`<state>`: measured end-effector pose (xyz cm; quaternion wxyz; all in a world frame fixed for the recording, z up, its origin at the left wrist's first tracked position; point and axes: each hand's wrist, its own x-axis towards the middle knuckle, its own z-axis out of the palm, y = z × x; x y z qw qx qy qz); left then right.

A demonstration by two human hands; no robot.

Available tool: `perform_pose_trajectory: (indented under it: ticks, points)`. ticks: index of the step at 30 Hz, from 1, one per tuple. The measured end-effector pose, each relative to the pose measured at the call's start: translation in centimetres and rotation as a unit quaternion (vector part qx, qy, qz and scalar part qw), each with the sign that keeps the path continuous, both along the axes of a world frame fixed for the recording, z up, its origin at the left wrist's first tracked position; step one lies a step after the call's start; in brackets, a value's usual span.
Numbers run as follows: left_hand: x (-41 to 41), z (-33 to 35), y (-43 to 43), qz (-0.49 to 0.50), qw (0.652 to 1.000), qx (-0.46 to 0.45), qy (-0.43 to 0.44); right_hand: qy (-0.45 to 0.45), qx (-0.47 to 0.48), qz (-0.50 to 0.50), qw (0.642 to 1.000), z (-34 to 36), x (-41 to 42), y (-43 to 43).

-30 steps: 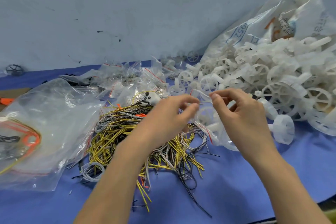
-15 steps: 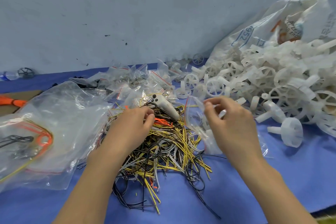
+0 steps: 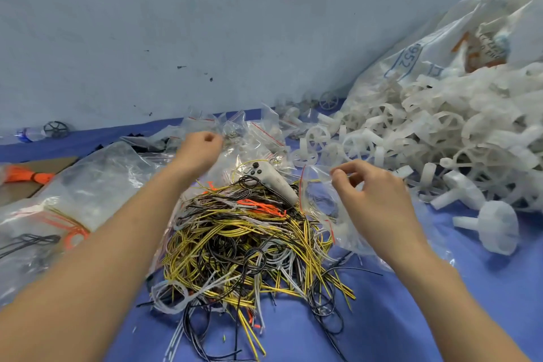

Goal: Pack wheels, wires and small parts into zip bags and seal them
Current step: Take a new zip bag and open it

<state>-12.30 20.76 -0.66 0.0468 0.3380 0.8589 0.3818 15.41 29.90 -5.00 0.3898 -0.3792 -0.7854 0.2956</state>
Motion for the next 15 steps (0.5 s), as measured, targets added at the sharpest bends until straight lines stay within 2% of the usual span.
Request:
perform_pose_trajectory:
  ticks: [3, 5, 11, 15]
  points:
    - [-4.3, -0.8, 0.7, 0.048, 0.997, -0.047, -0.037, 0.003, -0.02, 0.001, 1.0, -0.2, -0.5, 0.9]
    - [-6.0, -1.4, 0.9, 0.078, 0.993, -0.044, -0.072, 0.006, -0.026, 0.002, 1.0, -0.3, -0.9, 1.3]
    - [-7.6, -3.7, 2.2, 0.11, 0.962, 0.056, -0.246, 0.027, -0.044, 0.004, 0.999, -0.6, -1.7, 1.9]
    - [-8.0, -4.8, 3.0, 0.12, 0.931, 0.123, -0.323, 0.031, -0.046, 0.002, 0.998, -0.7, -1.7, 2.0]
